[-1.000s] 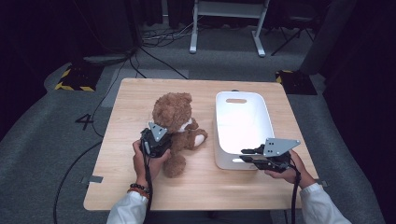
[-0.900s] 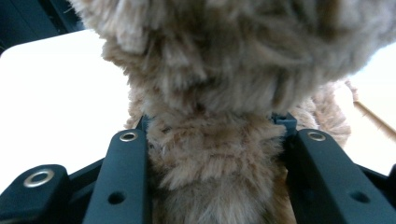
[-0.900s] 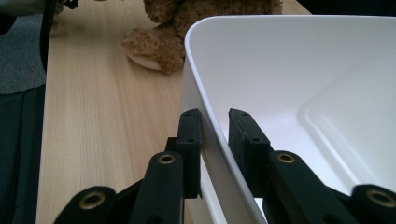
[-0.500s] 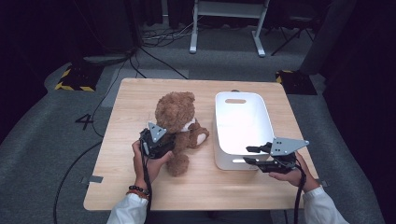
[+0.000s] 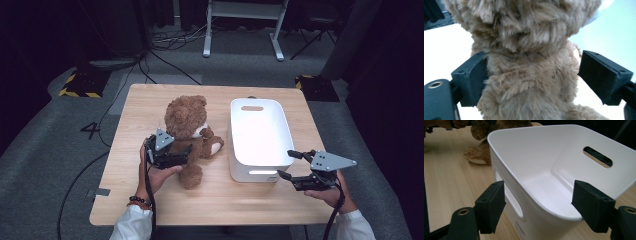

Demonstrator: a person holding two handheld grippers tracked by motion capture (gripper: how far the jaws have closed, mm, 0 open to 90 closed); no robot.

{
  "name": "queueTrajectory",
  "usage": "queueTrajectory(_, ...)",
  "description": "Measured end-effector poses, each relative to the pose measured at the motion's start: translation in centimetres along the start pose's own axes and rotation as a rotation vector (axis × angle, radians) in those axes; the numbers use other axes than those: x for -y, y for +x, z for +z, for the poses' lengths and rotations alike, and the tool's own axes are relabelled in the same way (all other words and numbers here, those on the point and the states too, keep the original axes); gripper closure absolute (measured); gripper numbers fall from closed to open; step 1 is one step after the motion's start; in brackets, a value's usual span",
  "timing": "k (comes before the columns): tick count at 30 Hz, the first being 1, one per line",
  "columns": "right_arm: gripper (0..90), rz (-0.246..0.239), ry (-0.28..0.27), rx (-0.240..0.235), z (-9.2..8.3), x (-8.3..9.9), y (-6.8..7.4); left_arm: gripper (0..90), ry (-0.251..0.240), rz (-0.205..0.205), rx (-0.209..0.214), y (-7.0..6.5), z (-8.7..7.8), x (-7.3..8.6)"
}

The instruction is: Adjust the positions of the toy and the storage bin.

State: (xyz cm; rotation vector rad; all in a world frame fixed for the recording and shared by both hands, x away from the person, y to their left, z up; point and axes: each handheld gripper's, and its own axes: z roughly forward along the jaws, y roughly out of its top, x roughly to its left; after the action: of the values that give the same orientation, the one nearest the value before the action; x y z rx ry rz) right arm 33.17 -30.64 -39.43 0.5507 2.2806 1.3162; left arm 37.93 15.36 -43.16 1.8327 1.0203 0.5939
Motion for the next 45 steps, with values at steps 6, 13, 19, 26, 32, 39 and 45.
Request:
queueTrajectory(6,25.3,0.058,-0.062,0.055,-2.7,1.5,-1.1,7.3,0.036,-0.035,0.017,0.7,1.1,0.3)
queueTrajectory(13,24.7,0.141,-0.074,0.118,-4.3,3.4,-2.6,5.2,0.110,-0.036,-0.030,0.8,2.9,0.6)
queueTrajectory(19,25.1,0.206,-0.011,0.151,-3.7,5.9,-4.1,21.7,0.112,0.016,-0.070,0.4,3.6,0.6)
queueTrajectory(26,25.3,0.288,0.066,0.171,-1.5,8.8,-5.4,46.1,0.122,0.087,-0.087,0.0,3.3,0.8)
queueTrajectory(32,24.4,0.339,0.134,0.183,0.3,10.6,-5.9,55.2,0.123,0.103,-0.066,0.1,2.8,1.2)
queueTrajectory(39,23.3,0.349,0.200,0.200,1.4,11.5,-5.8,59.1,0.116,0.117,-0.055,0.1,2.1,1.7)
queueTrajectory(45,23.0,0.360,0.241,0.208,2.2,12.0,-5.8,59.6,0.099,0.098,-0.043,0.4,2.1,1.9)
